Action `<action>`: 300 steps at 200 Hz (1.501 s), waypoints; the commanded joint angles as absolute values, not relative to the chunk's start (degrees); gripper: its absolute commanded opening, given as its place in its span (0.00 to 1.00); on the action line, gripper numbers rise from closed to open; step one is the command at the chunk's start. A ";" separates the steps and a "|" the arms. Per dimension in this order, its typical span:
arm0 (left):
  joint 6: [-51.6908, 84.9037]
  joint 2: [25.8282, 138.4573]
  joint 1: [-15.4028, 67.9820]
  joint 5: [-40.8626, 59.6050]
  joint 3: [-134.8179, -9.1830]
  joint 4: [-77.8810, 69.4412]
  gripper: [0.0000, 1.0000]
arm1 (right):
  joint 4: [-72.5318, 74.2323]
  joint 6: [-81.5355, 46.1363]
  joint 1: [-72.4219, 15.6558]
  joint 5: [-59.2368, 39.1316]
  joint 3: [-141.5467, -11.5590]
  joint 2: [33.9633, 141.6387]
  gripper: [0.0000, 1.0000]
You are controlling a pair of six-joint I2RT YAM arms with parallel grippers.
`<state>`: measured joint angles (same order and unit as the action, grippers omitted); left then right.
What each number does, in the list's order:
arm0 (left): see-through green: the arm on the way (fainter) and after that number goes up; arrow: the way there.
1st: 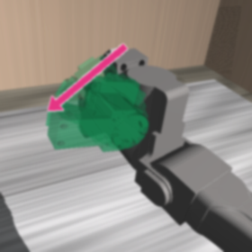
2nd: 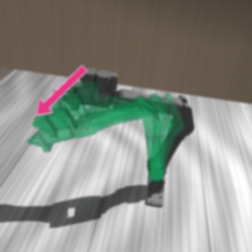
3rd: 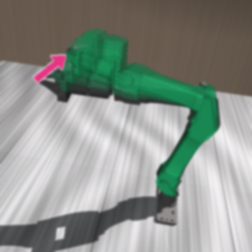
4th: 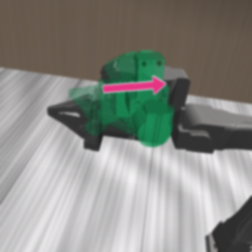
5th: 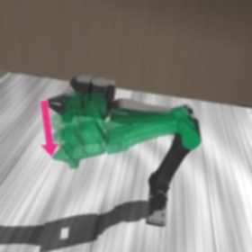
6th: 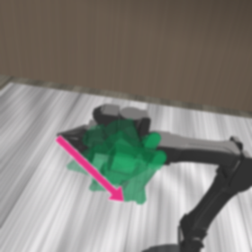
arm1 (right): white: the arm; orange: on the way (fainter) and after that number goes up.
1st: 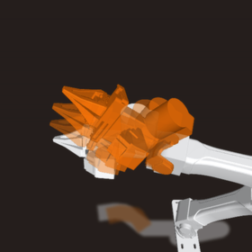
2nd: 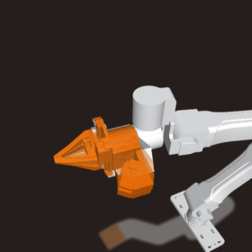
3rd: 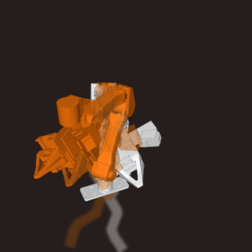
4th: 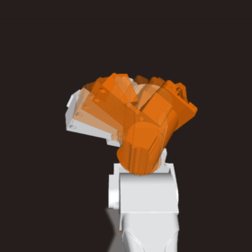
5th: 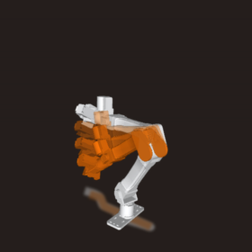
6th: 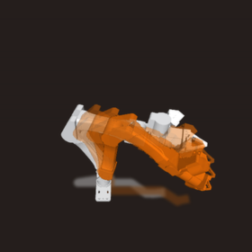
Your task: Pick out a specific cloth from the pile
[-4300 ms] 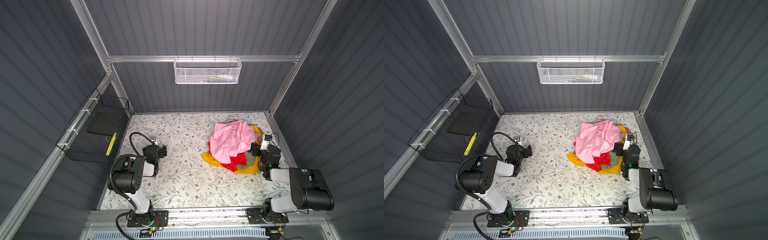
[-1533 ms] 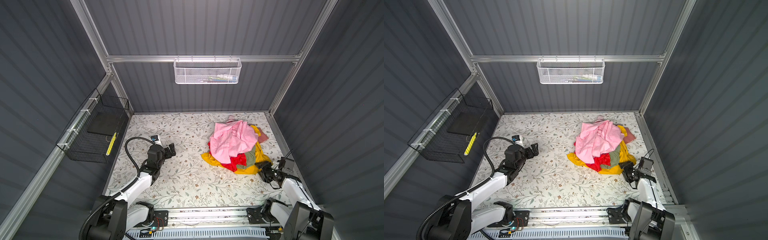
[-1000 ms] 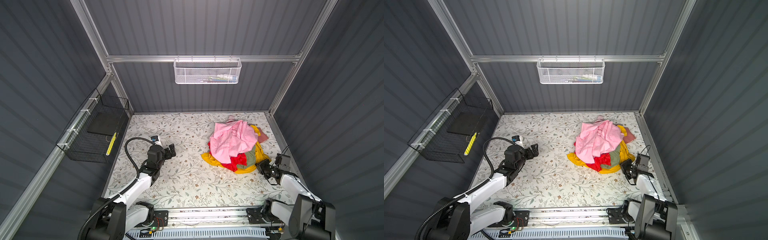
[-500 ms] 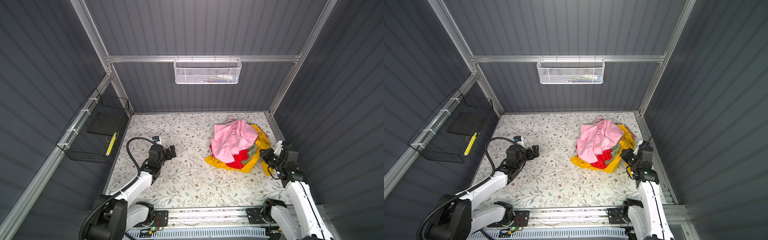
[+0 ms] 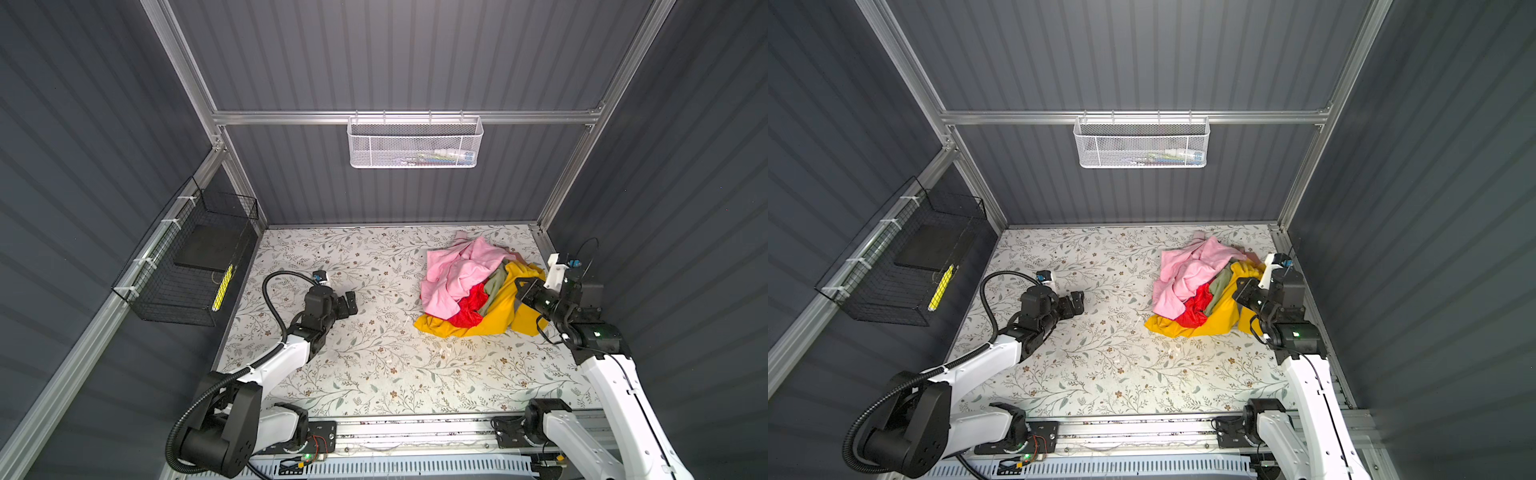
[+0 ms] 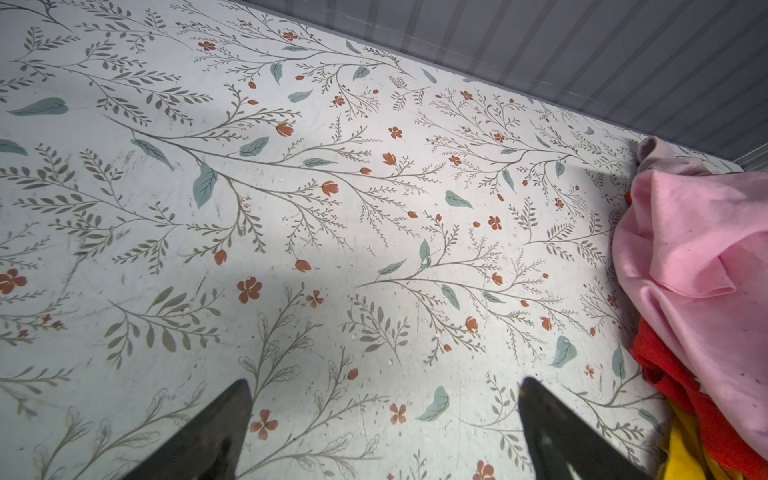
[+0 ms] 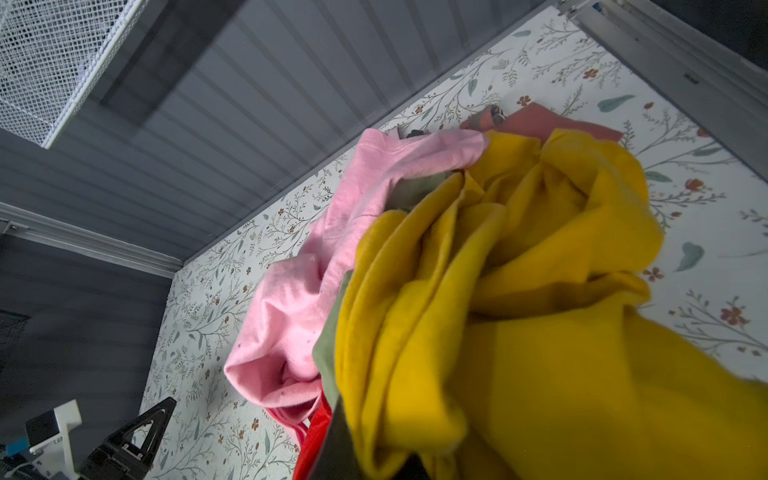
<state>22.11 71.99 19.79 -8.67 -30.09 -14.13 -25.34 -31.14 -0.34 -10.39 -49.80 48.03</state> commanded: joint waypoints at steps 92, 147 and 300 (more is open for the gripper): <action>20.61 76.81 23.16 -7.66 -33.85 -13.61 1.00 | -26.35 -20.53 -8.24 5.52 -59.52 46.16 0.00; 21.09 77.27 24.08 -8.77 -33.88 -13.45 1.00 | -27.98 -15.86 -10.63 10.58 -62.04 47.22 0.00; 21.36 75.14 25.78 -10.46 -31.66 -13.07 1.00 | -27.15 8.23 -27.24 23.51 -82.68 67.98 0.00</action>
<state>21.63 76.38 24.71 -9.61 -32.51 -13.65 -32.60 1.76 -23.94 19.62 -77.80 64.16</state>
